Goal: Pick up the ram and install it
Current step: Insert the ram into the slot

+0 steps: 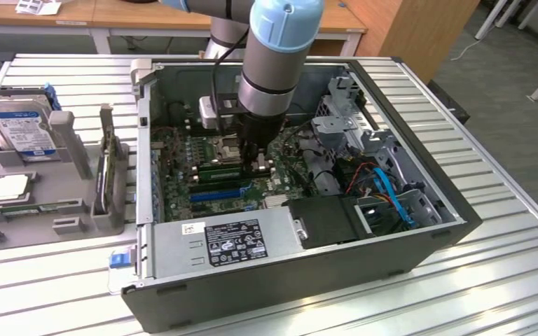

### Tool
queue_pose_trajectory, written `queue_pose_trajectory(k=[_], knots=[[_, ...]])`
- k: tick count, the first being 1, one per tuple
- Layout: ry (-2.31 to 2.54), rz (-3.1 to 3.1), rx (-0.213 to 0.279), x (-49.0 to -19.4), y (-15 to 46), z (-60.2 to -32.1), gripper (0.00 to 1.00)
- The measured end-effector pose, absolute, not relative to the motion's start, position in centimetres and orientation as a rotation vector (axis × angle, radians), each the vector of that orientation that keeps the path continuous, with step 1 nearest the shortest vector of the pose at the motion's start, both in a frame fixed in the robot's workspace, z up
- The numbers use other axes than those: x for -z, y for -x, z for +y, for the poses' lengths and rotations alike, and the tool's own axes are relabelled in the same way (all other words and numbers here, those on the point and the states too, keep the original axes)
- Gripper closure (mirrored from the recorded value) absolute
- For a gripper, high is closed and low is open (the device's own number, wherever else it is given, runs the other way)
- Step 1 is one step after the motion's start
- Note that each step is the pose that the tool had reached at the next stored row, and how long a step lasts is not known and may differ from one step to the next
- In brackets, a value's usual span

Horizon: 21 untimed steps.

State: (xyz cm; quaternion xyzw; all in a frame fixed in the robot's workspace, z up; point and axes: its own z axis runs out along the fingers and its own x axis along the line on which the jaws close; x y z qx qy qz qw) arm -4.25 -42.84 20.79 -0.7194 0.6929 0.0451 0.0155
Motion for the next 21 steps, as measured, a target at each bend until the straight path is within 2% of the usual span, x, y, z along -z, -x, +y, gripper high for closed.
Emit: queue_pose_trajectory(k=[6,7,8,9,17,21], knots=[[2.238,2.155,-0.141,-20.8,4.3,-42.8,0.85],[2.238,2.155,-0.141,-20.8,4.3,-42.8,0.80],[2.238,2.155,-0.141,-20.8,4.3,-42.8,0.80],[2.238,2.156,-0.140,-20.8,4.3,-42.8,0.73],[2.238,2.156,-0.140,-23.8,4.2,-42.8,0.73],[2.238,2.155,-0.141,-23.9,4.2,-42.8,0.73]])
